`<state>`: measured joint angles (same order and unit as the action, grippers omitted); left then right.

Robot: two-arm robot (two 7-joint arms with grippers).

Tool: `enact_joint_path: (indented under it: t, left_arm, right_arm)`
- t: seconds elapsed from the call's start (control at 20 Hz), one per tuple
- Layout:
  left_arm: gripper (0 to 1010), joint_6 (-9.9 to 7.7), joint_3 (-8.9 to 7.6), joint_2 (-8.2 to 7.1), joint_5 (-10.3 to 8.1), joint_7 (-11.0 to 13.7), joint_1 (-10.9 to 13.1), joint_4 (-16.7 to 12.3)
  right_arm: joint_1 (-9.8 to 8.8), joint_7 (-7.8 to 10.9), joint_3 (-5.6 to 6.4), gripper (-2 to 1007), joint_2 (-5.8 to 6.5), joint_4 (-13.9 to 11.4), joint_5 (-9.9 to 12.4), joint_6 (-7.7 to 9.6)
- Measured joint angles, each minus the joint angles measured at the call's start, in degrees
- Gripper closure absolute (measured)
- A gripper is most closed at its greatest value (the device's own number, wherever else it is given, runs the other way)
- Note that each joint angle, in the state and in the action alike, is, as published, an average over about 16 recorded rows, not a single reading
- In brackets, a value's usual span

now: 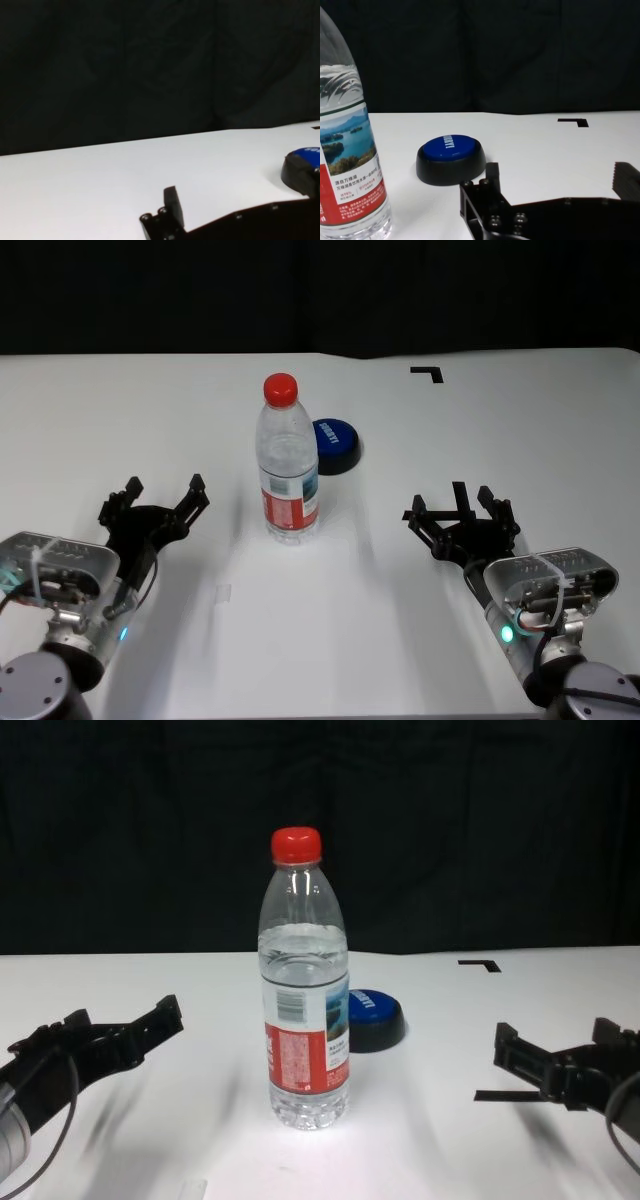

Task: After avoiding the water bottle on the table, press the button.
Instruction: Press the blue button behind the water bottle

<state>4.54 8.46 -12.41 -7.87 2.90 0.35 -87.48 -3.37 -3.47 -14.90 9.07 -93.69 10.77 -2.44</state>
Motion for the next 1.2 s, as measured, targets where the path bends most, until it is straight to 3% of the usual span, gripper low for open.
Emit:
enact_joint_path:
  t: [0.65,1.2]
  left_arm:
    - [7,0.01,0.02,0.02,0.11,-0.03,0.03,-0.03]
    - [7,-0.74,-0.3,0.29,2.16,0.25,1.96,-2.68]
  right_arm:
    - [0.0,0.0,0.0,2,0.0,0.0,0.0,0.0]
    - [0.0,0.0,0.0,2,0.0,0.0,0.0,0.0]
